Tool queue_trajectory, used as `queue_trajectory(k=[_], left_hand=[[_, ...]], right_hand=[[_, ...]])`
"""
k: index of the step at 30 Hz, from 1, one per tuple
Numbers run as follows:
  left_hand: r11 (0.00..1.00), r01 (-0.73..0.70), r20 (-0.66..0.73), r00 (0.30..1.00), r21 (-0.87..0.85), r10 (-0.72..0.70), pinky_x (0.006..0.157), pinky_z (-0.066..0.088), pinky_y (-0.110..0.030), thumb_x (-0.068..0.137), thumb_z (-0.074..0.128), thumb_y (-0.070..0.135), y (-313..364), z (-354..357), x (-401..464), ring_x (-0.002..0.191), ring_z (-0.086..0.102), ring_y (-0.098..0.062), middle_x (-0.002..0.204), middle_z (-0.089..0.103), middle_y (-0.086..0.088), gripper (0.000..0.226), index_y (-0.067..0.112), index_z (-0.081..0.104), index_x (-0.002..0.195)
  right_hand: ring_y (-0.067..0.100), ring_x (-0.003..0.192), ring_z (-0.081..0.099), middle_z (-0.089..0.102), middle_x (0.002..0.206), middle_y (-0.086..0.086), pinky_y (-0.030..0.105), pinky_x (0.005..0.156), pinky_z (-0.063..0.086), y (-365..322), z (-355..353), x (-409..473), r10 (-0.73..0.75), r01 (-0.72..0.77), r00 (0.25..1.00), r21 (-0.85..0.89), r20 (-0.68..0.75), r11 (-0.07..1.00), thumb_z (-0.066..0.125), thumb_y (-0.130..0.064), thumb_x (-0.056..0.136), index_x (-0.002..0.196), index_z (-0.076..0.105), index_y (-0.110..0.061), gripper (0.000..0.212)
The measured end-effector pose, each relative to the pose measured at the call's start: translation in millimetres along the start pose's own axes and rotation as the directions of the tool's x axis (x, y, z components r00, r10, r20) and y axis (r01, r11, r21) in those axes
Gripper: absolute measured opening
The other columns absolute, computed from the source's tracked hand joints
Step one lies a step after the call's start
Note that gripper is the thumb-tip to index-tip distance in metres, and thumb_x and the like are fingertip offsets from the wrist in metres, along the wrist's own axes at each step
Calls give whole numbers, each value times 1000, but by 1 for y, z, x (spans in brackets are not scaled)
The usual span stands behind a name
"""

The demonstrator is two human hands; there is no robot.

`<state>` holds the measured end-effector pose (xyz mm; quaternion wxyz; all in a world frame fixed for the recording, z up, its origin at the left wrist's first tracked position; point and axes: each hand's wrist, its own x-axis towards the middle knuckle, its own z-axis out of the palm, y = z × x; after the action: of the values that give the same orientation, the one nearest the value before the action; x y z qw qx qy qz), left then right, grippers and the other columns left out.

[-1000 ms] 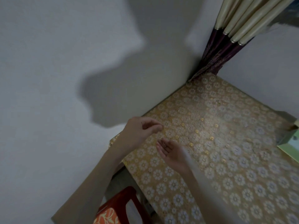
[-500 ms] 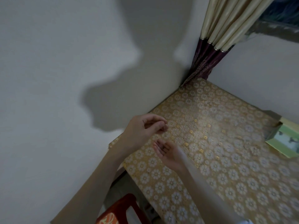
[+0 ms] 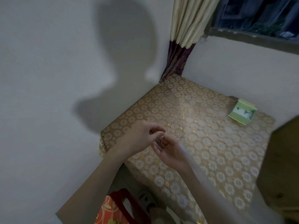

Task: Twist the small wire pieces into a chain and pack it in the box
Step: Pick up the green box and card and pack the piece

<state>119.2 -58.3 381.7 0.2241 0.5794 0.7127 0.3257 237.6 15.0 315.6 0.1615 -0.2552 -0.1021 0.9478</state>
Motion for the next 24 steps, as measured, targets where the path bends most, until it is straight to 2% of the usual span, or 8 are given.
queue_trajectory(k=[3, 5, 7, 9, 11, 14, 19, 24], left_hand=[[996, -41, 50, 998, 79, 37, 86, 48, -20, 87, 64, 23, 17, 21, -27, 92, 62, 0, 101, 70, 9, 20, 21, 71, 106], [996, -64, 69, 996, 68, 59, 84, 46, -13, 90, 61, 24, 29, 35, -43, 91, 58, 4, 103, 67, 11, 22, 20, 68, 110], [999, -45, 87, 995, 5, 45, 83, 45, -9, 92, 57, 25, 41, 51, -59, 94, 58, 4, 106, 64, 13, 23, 20, 66, 112], [996, 20, 95, 995, -89, -12, 82, 45, -8, 94, 53, 24, 49, 69, -75, 97, 59, 3, 105, 64, 14, 21, 22, 65, 111], [974, 123, 123, 987, -189, -101, 82, 46, -10, 95, 50, 23, 49, 92, -94, 96, 60, 3, 100, 65, 15, 18, 27, 63, 107], [943, 242, 216, 957, -229, -193, 85, 49, -18, 96, 47, 25, 43, 136, -127, 97, 62, 1, 101, 66, 13, 18, 28, 61, 107], [898, 363, 307, 909, -248, -282, 86, 48, -19, 97, 47, 23, 42, 201, -183, 96, 62, 2, 100, 68, 12, 18, 31, 62, 102], [838, 498, 420, 825, -223, -378, 86, 53, -33, 97, 48, 15, 70, 272, -202, 88, 65, -4, 96, 70, 3, 19, 17, 65, 102]], right_hand=[[25, 85, 69, 66, 92, 17, 33, 84, 56, 14, -12, -46, -13, 14, 999, 16, -33, 1000, 49, -5, 88, 94, 62, 5, 18], [19, 71, 65, 64, 80, 13, 27, 69, 57, 22, -24, -77, -21, 15, 993, -52, -119, 999, 43, -11, 96, 84, 65, 4, 29], [14, 60, 54, 56, 69, 7, 24, 57, 46, 30, -42, -107, -128, 60, 957, -254, -261, 965, 42, -18, 99, 81, 60, -3, 29], [10, 53, 46, 52, 62, 2, 21, 51, 37, 40, -67, -137, -306, 44, 875, -567, -376, 823, 43, -23, 99, 75, 56, -9, 31], [8, 47, 42, 48, 56, -1, 20, 47, 33, 52, -96, -167, -397, -24, 823, -723, -406, 691, 43, -25, 99, 69, 55, -12, 35], [9, 45, 38, 44, 55, 2, 19, 44, 28, 72, -141, -213, -405, -80, 776, -713, -483, 696, 43, -26, 99, 66, 52, -13, 37], [10, 43, 38, 45, 55, 6, 19, 42, 28, 98, -203, -281, -385, -118, 676, -608, -629, 785, 45, -18, 98, 66, 54, -8, 34], [8, 33, 36, 45, 46, 4, 17, 35, 25, 89, -260, -342, -346, -99, 539, -466, -768, 879, 45, -6, 96, 62, 55, -4, 35]])
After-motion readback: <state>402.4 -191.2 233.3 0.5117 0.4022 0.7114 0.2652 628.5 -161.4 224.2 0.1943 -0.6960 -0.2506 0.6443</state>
